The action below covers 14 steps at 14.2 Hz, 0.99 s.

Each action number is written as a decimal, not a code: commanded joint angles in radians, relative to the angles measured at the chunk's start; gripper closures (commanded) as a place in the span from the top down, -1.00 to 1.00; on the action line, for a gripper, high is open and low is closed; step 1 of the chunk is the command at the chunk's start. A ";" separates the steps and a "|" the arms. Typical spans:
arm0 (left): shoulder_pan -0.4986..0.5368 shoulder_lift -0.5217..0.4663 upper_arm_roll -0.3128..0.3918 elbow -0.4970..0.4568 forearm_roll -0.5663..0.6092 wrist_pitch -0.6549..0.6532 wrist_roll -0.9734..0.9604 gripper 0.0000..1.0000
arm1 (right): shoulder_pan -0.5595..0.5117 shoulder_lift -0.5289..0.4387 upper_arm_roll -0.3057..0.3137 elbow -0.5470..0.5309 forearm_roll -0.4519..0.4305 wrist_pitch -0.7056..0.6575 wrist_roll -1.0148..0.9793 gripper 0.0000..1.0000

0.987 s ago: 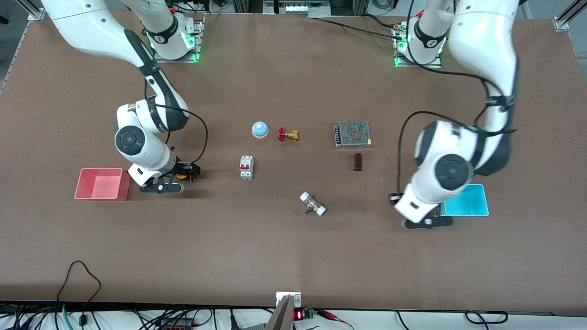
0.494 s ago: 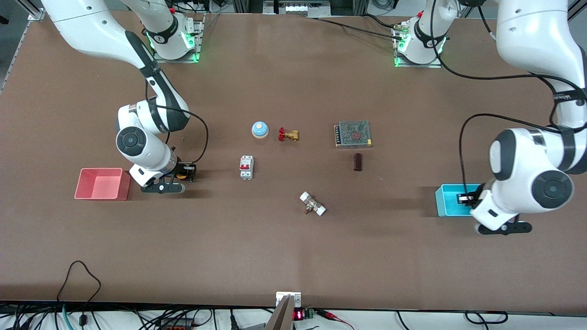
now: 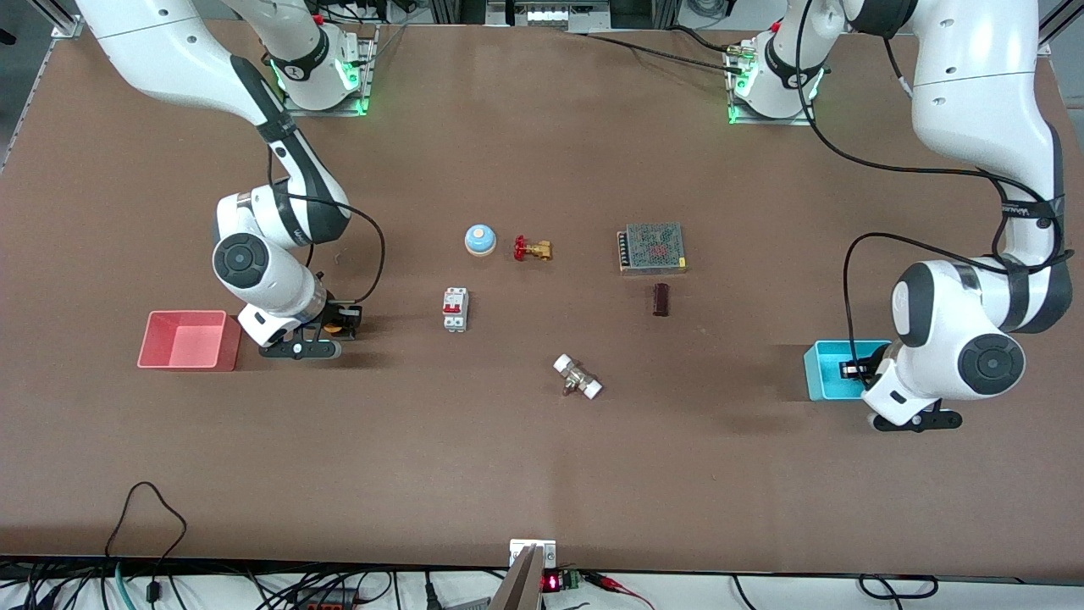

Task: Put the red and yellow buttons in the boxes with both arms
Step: 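Carry the yellow button to the pink box while the left gripper carries red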

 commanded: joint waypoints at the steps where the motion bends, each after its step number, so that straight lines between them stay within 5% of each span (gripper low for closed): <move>1: 0.003 -0.012 -0.003 -0.074 -0.041 0.071 0.039 -0.53 | -0.084 -0.131 0.018 0.000 -0.007 -0.102 -0.048 -0.80; 5: 0.011 -0.007 -0.003 -0.088 -0.049 0.103 0.066 -0.46 | -0.198 -0.200 0.005 0.093 0.061 -0.303 -0.270 -0.82; 7: 0.009 0.003 -0.003 -0.093 -0.050 0.105 0.065 -0.25 | -0.215 -0.191 -0.043 0.154 0.079 -0.357 -0.312 -0.83; 8: 0.008 0.003 -0.003 -0.093 -0.050 0.105 0.065 0.06 | -0.217 -0.179 -0.066 0.173 0.081 -0.368 -0.324 -0.83; 9: 0.009 0.003 -0.003 -0.093 -0.050 0.105 0.066 0.99 | -0.218 -0.171 -0.096 0.176 0.079 -0.362 -0.373 -0.83; 14: 0.006 -0.012 0.000 -0.079 -0.047 0.092 0.072 1.00 | -0.247 -0.081 -0.144 0.170 0.065 -0.239 -0.514 -0.83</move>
